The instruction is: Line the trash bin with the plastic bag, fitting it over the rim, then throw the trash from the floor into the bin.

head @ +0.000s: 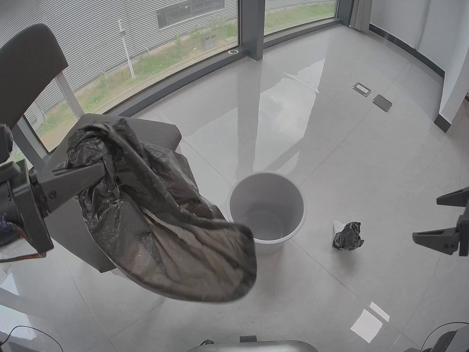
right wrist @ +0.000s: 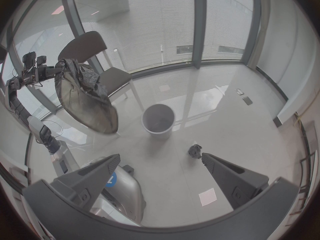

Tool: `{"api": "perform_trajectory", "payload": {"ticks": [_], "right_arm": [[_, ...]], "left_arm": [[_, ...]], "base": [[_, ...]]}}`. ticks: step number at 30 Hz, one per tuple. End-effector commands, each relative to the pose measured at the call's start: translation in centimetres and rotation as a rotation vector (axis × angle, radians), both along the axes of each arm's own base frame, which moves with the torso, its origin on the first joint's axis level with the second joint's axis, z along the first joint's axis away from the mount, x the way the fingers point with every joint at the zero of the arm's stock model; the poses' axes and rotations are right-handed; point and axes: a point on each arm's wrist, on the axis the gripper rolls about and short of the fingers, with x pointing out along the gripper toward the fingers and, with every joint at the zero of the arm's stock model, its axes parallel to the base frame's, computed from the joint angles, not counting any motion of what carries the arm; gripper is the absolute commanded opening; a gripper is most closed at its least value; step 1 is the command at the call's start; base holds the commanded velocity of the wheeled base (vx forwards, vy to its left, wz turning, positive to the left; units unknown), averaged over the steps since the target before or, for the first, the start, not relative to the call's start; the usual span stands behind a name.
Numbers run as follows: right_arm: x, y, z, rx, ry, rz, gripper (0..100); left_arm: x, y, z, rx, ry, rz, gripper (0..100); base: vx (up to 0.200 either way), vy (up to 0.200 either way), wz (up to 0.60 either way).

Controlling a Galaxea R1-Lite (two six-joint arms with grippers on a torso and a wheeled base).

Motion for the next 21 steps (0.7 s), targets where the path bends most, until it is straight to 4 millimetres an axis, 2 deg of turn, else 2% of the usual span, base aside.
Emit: {"api": "perform_trajectory", "payload": {"ticks": [1, 8, 11, 15, 21], "right_arm": [[2.2, 3.7, -1.1, -0.029, 0.066, 0.077, 100], [2.4, 8.2, -2.0, 0.003, 0.068, 0.135, 100], [2.4, 9.4, -2.3, 0.002, 0.062, 0.162, 100], [2.5, 12.1, -2.8, 0.003, 0.062, 0.2, 100], [3.8, 14.1, -3.9, -0.01, 0.061, 0.185, 100]], "left_arm": [[0.2, -0.5, 0.8, -0.02, -0.025, 0.002, 0], [0.8, -1.0, 2.4, -0.045, -0.048, 0.027, 0], [1.0, -1.2, 2.7, -0.046, -0.051, 0.036, 0], [1.6, -1.6, 3.1, -0.05, -0.052, 0.059, 0], [2.3, -2.2, 4.1, -0.079, -0.051, 0.077, 0]], "base": [[0.0, 0.0, 0.0], [0.0, 0.0, 0.0], [0.0, 0.0, 0.0], [0.0, 0.0, 0.0], [0.0, 0.0, 0.0]]}}
